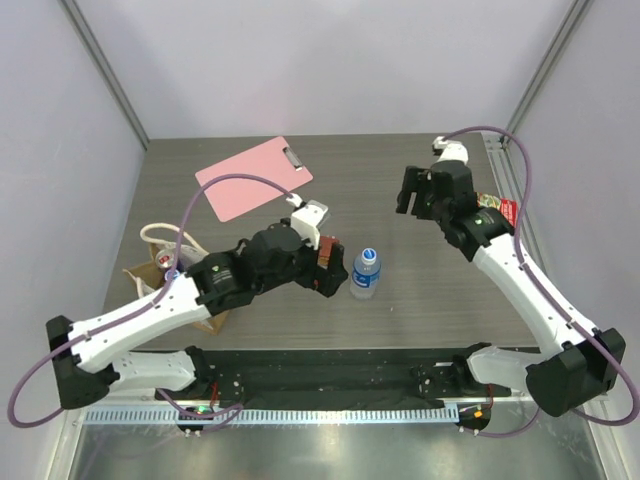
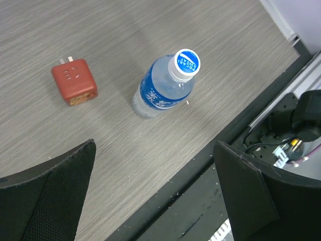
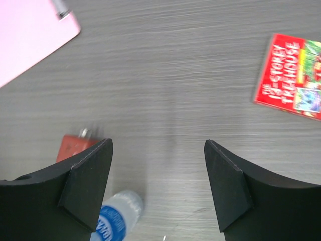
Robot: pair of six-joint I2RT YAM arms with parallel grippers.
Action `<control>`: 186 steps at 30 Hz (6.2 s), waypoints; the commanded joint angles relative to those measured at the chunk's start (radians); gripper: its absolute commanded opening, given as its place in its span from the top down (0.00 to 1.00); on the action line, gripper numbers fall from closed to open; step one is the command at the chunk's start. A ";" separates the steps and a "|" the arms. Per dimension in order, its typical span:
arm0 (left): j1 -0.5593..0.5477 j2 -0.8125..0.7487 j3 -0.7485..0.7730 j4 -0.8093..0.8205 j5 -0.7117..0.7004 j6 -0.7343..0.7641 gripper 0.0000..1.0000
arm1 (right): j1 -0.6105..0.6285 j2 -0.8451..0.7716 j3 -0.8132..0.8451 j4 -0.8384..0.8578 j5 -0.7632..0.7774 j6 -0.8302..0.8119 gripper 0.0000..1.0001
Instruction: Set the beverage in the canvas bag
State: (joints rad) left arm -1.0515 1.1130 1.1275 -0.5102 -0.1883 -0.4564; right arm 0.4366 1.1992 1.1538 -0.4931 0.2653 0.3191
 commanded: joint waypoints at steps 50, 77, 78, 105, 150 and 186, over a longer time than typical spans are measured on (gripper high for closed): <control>-0.059 0.343 0.348 -0.060 -0.347 0.160 1.00 | -0.257 -0.231 -0.212 0.126 -0.251 0.009 0.17; 0.780 -0.139 0.276 -0.355 -0.548 0.289 1.00 | -0.253 -0.225 -0.226 0.154 -0.314 0.009 0.16; 0.821 -0.139 0.278 -0.361 -0.551 0.269 1.00 | -0.253 -0.225 -0.226 0.154 -0.314 0.009 0.16; 0.869 -0.197 0.129 -0.412 -0.569 0.159 1.00 | -0.253 -0.199 -0.229 0.169 -0.350 0.017 0.16; 0.949 -0.209 0.118 -0.559 -0.551 0.124 1.00 | -0.253 -0.208 -0.226 0.166 -0.387 0.021 0.15; 0.938 -0.237 0.316 -0.646 -0.432 0.101 1.00 | -0.253 -0.217 -0.253 0.200 -0.428 0.035 0.15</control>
State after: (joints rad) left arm -0.1173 0.9115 1.3746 -1.2072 -0.6327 -0.3660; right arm 0.1867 0.9989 0.8967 -0.3367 -0.1490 0.3473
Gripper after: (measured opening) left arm 0.524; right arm 0.849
